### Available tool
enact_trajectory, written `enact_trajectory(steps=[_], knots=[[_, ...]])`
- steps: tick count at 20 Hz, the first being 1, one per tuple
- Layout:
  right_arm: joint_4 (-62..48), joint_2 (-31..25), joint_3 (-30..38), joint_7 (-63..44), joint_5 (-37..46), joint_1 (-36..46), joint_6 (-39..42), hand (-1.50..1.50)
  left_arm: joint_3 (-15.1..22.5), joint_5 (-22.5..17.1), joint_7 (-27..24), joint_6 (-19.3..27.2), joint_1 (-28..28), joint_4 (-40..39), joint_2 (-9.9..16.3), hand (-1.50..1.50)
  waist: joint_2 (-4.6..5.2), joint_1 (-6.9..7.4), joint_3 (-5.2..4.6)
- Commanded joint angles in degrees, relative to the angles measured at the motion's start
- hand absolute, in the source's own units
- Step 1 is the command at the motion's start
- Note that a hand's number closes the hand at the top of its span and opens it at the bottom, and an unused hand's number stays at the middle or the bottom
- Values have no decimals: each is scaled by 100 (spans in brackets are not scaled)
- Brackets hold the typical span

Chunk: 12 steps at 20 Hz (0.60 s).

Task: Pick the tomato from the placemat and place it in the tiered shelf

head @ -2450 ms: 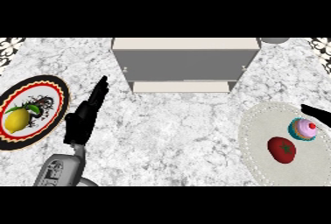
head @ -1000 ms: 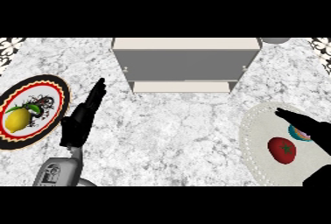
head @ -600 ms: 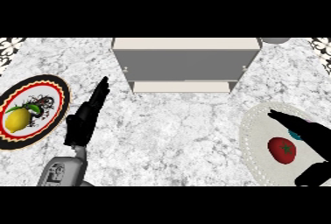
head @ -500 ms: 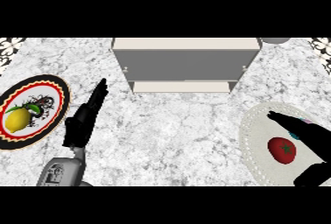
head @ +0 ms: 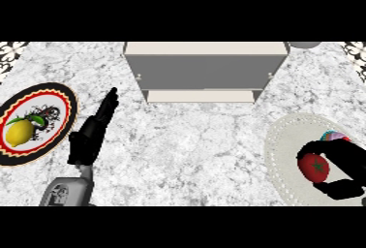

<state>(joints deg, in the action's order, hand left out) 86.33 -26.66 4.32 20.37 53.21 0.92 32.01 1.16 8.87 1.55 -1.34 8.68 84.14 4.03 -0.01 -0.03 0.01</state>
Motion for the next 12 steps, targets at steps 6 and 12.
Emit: enact_trajectory(steps=[6,12], knots=[[-138,112,-3,589,324,-103,-749,150,-141,-52,13,-138,23,-30,101,0,-1,-2,-1],[1073,1973,-855,-1530,695,-265,-639,150,-241,-127,-127,-169,28,-205,140,0,-31,-25,-20]])
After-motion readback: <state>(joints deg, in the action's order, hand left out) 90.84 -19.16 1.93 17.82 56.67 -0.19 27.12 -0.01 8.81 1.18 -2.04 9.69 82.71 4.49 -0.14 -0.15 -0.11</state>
